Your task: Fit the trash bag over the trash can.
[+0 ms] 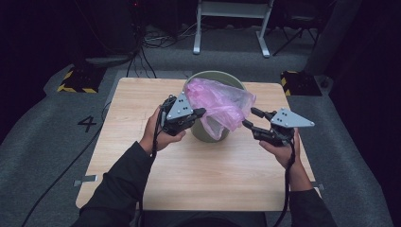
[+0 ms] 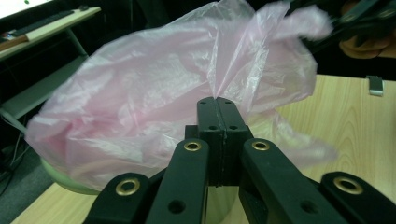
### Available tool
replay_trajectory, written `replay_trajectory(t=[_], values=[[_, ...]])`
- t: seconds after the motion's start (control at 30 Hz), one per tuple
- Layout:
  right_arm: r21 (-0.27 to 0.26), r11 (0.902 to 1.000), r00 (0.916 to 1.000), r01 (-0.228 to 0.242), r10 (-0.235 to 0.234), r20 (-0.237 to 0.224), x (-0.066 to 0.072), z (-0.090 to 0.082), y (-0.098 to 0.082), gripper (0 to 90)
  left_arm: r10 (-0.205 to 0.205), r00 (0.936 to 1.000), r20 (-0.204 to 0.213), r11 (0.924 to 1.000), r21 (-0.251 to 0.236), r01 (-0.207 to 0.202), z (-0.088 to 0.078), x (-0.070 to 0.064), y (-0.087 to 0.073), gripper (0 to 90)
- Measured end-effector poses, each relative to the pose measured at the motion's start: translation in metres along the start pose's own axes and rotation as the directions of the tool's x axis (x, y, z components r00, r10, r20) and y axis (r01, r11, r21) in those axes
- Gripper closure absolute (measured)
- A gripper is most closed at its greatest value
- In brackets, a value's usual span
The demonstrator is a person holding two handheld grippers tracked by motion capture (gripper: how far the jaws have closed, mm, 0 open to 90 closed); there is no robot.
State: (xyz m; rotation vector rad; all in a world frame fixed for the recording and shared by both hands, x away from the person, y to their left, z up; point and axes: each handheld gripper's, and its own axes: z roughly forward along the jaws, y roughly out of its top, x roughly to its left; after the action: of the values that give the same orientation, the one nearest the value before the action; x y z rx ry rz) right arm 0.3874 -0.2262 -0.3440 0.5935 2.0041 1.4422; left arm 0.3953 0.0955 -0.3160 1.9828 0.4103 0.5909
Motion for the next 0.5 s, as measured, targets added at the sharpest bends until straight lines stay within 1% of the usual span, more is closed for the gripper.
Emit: replay_trajectory(t=[0.07,0.17,0.2,0.23,0.27,0.3,0.33,0.37,0.4,0.43,0.5], values=[[-0.019,0.9996,0.9997,0.021,-0.021,-0.015,0.007,-0.008,0.0,46.4,0.006,1.0,-0.008,1.0,0.006,-0.006,0.002,-0.002,-0.001,90.0],[-0.041,0.9989,0.9991,0.021,-0.023,-0.036,0.014,-0.021,0.0,47.7,-0.008,0.9998,-0.02,1.0,-0.004,0.008,0.001,-0.002,-0.001,90.0],[-0.05,0.9986,0.9969,0.015,-0.019,-0.076,0.019,-0.029,-0.002,51.4,-0.011,0.9996,-0.026,0.9999,-0.011,0.011,0.001,-0.002,-0.001,90.0],[-0.05,0.9986,0.9969,0.015,-0.019,-0.076,0.019,-0.029,-0.002,51.4,-0.012,0.9996,-0.026,0.9998,-0.014,0.012,0.001,-0.002,-0.001,90.0],[-0.05,0.9986,0.9947,0.016,-0.021,-0.1,0.022,-0.03,-0.003,52.6,-0.014,0.9995,-0.027,0.9998,-0.015,0.014,0.001,-0.002,-0.001,90.0],[-0.031,0.9992,0.9904,0.023,-0.027,-0.135,0.028,-0.029,-0.005,53.1,-0.016,0.9994,-0.03,0.9997,-0.017,0.015,0.001,-0.002,-0.001,90.0],[0.005,0.9987,0.9869,0.05,-0.049,-0.154,0.037,-0.024,-0.009,53.3,-0.017,0.9993,-0.032,0.9997,-0.016,0.017,0.001,-0.002,-0.001,90.0],[0.005,0.9987,0.9869,0.05,-0.049,-0.154,0.037,-0.024,-0.009,53.3,-0.019,0.9994,-0.027,0.9997,-0.016,0.019,0.002,-0.002,-0.001,90.0],[0.039,0.9975,0.9867,0.059,-0.052,-0.154,0.044,-0.014,-0.013,51.2,-0.018,0.9995,-0.026,0.9997,-0.019,0.018,0.003,-0.003,-0.001,90.0],[0.039,0.9975,0.9867,0.059,-0.052,-0.154,0.044,-0.014,-0.013,51.2,-0.019,0.9995,-0.025,0.9995,-0.025,0.018,0.003,-0.003,-0.001,90.0],[0.059,0.9975,0.9907,0.038,-0.03,-0.133,0.044,-0.002,-0.017,47.0,-0.023,0.9996,-0.018,0.9993,-0.031,0.023,0.004,-0.004,0.0,90.0]])
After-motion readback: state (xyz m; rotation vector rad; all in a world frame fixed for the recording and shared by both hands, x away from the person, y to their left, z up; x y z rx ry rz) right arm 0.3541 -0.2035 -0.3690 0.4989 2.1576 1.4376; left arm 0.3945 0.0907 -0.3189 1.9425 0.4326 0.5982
